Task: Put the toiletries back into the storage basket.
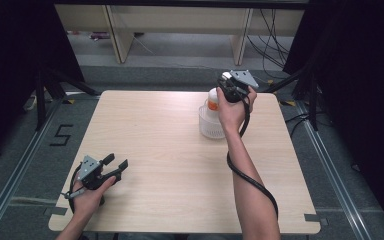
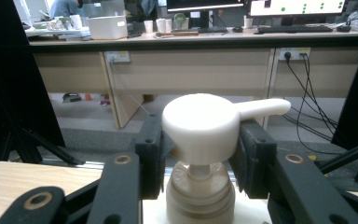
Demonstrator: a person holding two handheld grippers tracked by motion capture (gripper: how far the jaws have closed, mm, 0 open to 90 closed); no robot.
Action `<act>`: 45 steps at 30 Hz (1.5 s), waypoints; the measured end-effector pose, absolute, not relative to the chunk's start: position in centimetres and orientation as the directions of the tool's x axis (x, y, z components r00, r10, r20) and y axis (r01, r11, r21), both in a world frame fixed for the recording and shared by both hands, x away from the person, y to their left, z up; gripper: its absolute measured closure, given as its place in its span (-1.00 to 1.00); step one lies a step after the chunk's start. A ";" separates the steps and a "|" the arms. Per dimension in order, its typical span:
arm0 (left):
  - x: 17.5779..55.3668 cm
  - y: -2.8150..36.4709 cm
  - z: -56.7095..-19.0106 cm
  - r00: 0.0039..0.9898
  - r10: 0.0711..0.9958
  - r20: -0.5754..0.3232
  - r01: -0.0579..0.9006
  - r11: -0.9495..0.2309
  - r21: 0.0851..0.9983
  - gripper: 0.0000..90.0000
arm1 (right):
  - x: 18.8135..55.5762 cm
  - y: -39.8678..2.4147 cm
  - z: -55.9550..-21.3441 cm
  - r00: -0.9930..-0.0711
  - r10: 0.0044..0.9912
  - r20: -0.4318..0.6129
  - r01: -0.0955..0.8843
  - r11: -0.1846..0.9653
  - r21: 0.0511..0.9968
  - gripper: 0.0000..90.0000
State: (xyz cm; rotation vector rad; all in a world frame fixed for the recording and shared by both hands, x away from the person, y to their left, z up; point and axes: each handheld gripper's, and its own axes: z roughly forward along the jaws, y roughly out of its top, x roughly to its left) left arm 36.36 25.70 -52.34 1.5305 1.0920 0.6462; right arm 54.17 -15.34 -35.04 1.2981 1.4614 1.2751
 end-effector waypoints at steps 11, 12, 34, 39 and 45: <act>36.4 25.7 -52.3 0.428 0.891 -0.150 0.297 0.019 0.955 -0.21 | 54.4 -15.4 -35.8 -0.166 0.984 0.058 0.211 -0.022 0.977 0.33; 36.4 25.7 -52.3 0.427 0.892 -0.150 0.298 0.018 0.955 -0.20 | 54.4 -15.4 -35.8 -0.167 0.984 0.055 0.212 -0.019 0.977 0.33; 36.4 25.7 -52.4 0.431 0.890 -0.152 0.292 0.022 0.956 -0.21 | 54.5 -14.9 -36.2 -0.182 0.982 0.056 0.216 -0.016 0.976 0.31; 36.4 25.7 -52.3 0.428 0.891 -0.148 0.296 0.017 0.955 -0.20 | 54.3 -15.0 -36.1 -0.184 0.981 0.063 0.236 -0.018 0.972 0.20; 36.4 25.6 -52.3 0.426 0.893 -0.146 0.297 0.014 0.955 -0.21 | 54.0 -15.3 -36.1 -0.182 0.980 0.074 0.249 -0.027 0.968 0.02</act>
